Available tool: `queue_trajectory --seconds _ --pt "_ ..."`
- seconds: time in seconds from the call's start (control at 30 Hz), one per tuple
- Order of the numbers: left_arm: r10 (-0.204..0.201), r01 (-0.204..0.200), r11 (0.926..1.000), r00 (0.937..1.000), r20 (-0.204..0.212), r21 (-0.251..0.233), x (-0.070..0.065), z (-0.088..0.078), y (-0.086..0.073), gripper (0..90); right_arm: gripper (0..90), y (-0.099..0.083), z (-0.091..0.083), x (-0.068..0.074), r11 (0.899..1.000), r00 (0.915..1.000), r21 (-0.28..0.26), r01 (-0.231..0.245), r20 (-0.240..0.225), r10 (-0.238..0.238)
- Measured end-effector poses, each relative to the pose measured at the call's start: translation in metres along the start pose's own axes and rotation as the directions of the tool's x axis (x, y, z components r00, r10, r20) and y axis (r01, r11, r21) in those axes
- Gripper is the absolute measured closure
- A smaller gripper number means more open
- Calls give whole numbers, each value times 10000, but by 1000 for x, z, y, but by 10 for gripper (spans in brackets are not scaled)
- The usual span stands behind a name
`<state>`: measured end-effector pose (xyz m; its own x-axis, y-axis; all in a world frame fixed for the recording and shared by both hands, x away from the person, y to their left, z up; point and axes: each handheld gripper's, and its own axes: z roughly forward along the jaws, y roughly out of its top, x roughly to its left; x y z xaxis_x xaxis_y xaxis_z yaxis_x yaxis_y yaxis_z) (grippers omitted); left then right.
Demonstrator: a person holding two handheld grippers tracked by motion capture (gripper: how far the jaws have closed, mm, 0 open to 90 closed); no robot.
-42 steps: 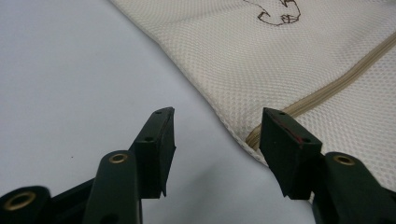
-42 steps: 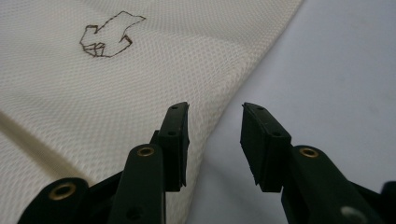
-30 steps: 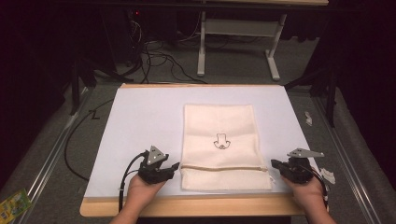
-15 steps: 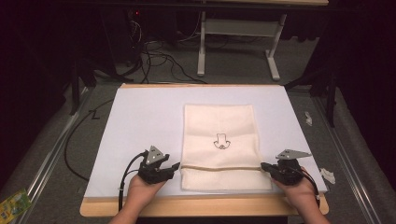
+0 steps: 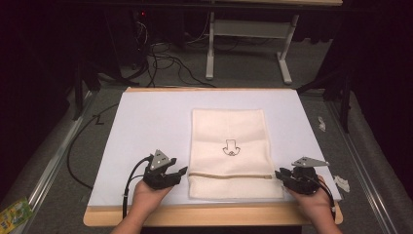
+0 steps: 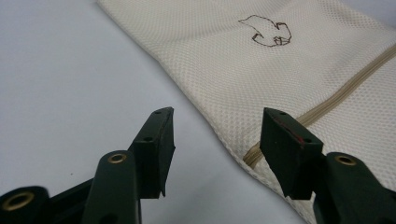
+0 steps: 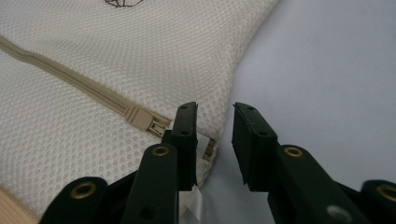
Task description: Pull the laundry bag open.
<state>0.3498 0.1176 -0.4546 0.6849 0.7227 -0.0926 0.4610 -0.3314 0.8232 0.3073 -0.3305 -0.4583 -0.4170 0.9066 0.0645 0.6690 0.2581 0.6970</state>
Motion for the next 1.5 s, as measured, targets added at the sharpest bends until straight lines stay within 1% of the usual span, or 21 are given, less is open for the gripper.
queue_trajectory --seconds 0.1,0.2,0.27,0.33,0.37,0.4,0.43,0.5,0.67,0.7,0.8,0.87,0.9,0.93,1.03,1.1,1.17,1.33,1.4,1.43,1.5 --pt "61 -62 10000 9999 98 62 -1 3 0 451 665 -2 -1 -7 9986 9979 64 -533 -355 535" --pt "127 -129 9998 9998 180 137 -4 3 0 452 641 -4 1 -8 9979 9963 173 -629 -581 638" --pt "81 -86 9999 9995 302 140 -5 3 2 458 641 -6 3 -6 9981 9968 290 -549 -559 565" --pt "23 -25 10000 9994 339 70 -6 2 3 463 634 -8 6 -6 9974 9954 419 -592 -732 622" --pt "-13 13 10000 9996 275 -6 -7 1 4 463 636 -10 6 -4 9986 9967 345 -402 -695 425" --pt "-13 13 10000 9996 275 -6 -7 1 4 463 636 -10 6 -4 9986 9967 345 -402 -695 425" --pt "191 -192 9998 9997 173 31 -9 -1 6 463 650 -10 7 -3 9995 9978 324 -31 -668 53" --pt "182 -182 9998 9997 179 3 -10 -1 6 462 664 -10 8 -2 9997 9977 244 102 -671 -86" --pt "163 -168 9998 9991 379 138 -14 0 6 464 703 -9 8 0 9993 9973 325 175 -722 -151" --pt "214 -226 9994 9985 498 245 -15 1 6 474 735 -8 9 0 9990 9970 375 228 -751 -199" --pt "432 -442 9988 9980 462 224 -19 3 6 479 791 -7 9 0 9985 9955 436 321 -905 -281" --pt "493 -503 9984 9979 413 240 -20 3 6 473 805 -7 9 -1 9985 9949 418 343 -966 -301" --pt "504 -510 9986 9982 332 172 -22 4 5 447 828 -7 9 -1 9984 9938 444 345 -1071 -296" --pt "504 -510 9986 9982 332 172 -22 4 5 445 831 -7 9 -1 9984 9937 450 347 -1082 -296" --pt "483 -488 9988 9979 440 97 -23 6 3 440 843 -5 8 0 9977 9937 476 477 -1038 -425" --pt "480 -481 9988 9973 554 1 -24 6 3 440 848 -4 7 1 9963 9930 416 748 -950 -705" --pt "391 -373 9991 9951 907 -216 -28 6 3 441 851 -3 5 3 9960 9932 285 846 -821 -820" --pt "621 -589 9977 9923 1076 -327 -36 7 4 456 853 1 -2 6 9947 9932 -280 991 -585 -1006" --pt "437 -363 9982 9860 1609 -484 -41 11 5 466 853 2 -4 7 9943 9937 -440 967 -532 -990" --pt "368 -282 9982 9848 1699 -529 -42 12 5 472 853 3 -5 7 9933 9933 -551 1017 -499 -1045" --pt "143 -77 9994 9797 2001 -336 -46 15 8 485 853 4 -6 7 9928 9933 -656 999 -510 -1033"
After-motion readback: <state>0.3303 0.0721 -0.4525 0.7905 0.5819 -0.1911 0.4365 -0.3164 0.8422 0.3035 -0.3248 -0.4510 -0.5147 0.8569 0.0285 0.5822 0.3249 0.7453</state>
